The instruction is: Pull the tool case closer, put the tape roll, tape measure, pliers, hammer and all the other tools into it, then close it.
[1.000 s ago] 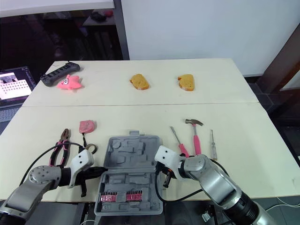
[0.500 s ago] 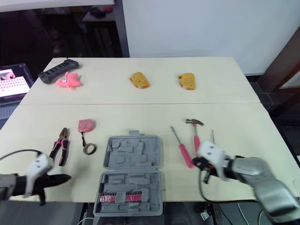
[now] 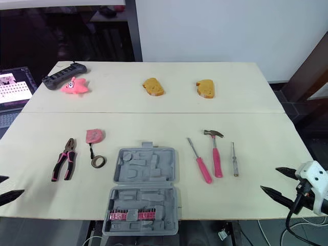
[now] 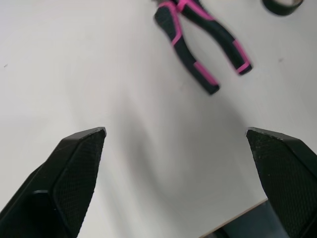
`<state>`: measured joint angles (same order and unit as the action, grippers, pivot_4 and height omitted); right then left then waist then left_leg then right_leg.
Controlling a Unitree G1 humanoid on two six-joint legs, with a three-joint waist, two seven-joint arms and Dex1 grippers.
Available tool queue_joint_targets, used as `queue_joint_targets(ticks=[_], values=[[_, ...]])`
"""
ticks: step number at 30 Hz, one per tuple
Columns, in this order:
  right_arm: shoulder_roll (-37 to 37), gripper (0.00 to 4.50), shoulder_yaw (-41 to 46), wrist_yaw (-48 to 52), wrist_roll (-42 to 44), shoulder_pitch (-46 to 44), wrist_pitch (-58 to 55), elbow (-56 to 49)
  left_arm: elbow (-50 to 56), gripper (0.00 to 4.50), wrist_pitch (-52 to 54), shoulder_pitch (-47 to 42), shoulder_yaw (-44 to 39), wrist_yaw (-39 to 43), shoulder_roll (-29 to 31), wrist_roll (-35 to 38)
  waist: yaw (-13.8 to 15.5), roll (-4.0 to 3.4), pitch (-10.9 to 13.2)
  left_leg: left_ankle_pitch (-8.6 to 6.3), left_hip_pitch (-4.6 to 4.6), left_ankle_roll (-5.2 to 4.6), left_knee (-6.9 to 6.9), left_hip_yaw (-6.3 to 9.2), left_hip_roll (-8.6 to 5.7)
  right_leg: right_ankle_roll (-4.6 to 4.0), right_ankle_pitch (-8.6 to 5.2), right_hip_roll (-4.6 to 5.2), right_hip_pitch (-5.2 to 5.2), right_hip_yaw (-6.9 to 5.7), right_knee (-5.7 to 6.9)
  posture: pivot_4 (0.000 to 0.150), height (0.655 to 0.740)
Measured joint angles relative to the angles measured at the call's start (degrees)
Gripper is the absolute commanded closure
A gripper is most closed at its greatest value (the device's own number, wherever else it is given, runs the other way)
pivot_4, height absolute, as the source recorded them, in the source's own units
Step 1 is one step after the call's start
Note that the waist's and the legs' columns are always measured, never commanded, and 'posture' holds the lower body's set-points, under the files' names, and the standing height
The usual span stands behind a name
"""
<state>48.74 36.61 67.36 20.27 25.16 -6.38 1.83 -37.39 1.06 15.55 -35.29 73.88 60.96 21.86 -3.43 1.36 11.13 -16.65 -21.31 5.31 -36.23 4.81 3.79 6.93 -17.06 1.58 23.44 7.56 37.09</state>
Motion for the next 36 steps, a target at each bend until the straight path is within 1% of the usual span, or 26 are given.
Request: queue_joint_targets(ticks=[5,16,18,21,24,27,29,31,32,33,36], values=[[-0.81,0.00,-1.11,-0.71,-0.52,0.21,2.37,1.99,-4.11,0.04,-2.54,-1.92,0.22,0.77,0.38,-0.24,-0.48,-0.04,-0.01,0.02,0.03,0.04,0.02,0.00,0.00,-0.01,0.01,-0.01,0.00,0.00,0.10,0.150,0.7400],[-2.69,0.00,-2.30,-3.74,0.37,-0.61,2.81,1.69,-4.21,0.04,-2.59,-3.31,0.34,0.30,0.95,-0.44,-0.54,-0.07,-0.02,0.03,0.05,0.05,0.00,0.00,0.01,-0.01,0.02,-0.01,-0.02,0.02,0.11,0.150,0.7400],[-3.45,0.00,-2.45,-5.40,0.98,-1.89,1.56,0.21,-3.28,0.04,-1.90,-4.41,0.52,-0.74,0.48,-0.40,-0.53,-0.08,-0.02,0.04,0.05,0.06,-0.02,0.00,0.00,0.00,0.03,-0.01,-0.03,0.03,0.14,0.150,0.7400],[-3.82,0.00,-4.17,-8.20,2.05,-4.46,-2.06,-5.60,0.22,0.04,0.53,-5.60,1.37,-1.77,-0.68,-0.07,-0.54,-0.11,-0.03,0.04,0.06,0.08,-0.01,0.00,0.00,0.01,0.03,-0.01,-0.03,0.03,0.20,0.150,0.7400],[-3.63,0.00,-9.33,-11.44,5.18,-9.53,-10.19,-16.60,7.24,0.04,4.78,-8.88,4.58,-2.30,-3.08,0.43,-0.51,-0.18,-0.01,0.09,0.06,0.15,-0.02,0.03,0.01,0.08,0.07,-0.03,-0.02,0.03,0.29,0.150,0.7400],[-2.64,0.00,-14.82,-13.21,9.40,-15.05,-16.88,-26.10,12.30,0.04,6.66,-12.09,8.19,-3.74,-4.42,0.24,-0.43,-0.16,-0.02,0.09,0.04,0.15,-0.01,0.09,0.01,0.25,0.16,-0.04,-0.02,0.02,0.31,0.150,0.7400],[-2.48,0.00,-18.89,-13.87,10.22,-19.25,-19.59,-29.27,14.48,0.04,6.15,-13.22,11.05,-3.62,-4.74,-0.71,-0.40,-0.16,-0.02,0.09,0.02,0.15,-0.04,0.09,0.00,0.26,0.17,-0.03,-0.02,0.02,0.29,0.150,0.7400],[-2.34,0.00,-25.25,-13.47,10.29,-24.49,-21.23,-32.44,18.60,0.04,3.50,-15.44,16.18,-0.04,-5.15,-1.56,-0.33,-0.19,0.00,0.12,-0.03,0.20,-0.06,0.09,0.00,0.26,0.17,-0.03,0.02,0.02,0.29,0.150,0.7400],[-2.01,0.00,-29.11,-12.73,10.21,-27.18,-21.60,-34.52,21.17,0.04,2.00,-16.89,19.46,2.99,-5.03,-1.88,-0.07,-0.18,0.00,0.13,-0.03,0.23,-0.05,0.10,0.01,0.26,0.17,-0.03,0.02,-0.01,0.30,0.150,0.7400],[-1.65,0.00,-31.28,-12.13,10.13,-28.64,-21.75,-35.89,22.74,0.04,1.59,-18.05,21.62,5.13,-4.75,-2.13,0.09,-0.18,0.00,0.13,-0.03,0.23,-0.05,0.11,0.01,0.26,0.17,-0.04,0.02,-0.01,0.30,0.150,0.7400],[-0.38,0.00,-35.61,-11.19,8.53,-32.35,-22.29,-35.47,21.27,0.04,-1.65,-21.60,27.39,10.00,-2.36,-5.52,0.27,-0.18,0.00,0.13,-0.03,0.22,-0.06,0.10,0.00,0.26,0.17,-0.04,0.03,-0.01,0.29,0.150,0.7400]])
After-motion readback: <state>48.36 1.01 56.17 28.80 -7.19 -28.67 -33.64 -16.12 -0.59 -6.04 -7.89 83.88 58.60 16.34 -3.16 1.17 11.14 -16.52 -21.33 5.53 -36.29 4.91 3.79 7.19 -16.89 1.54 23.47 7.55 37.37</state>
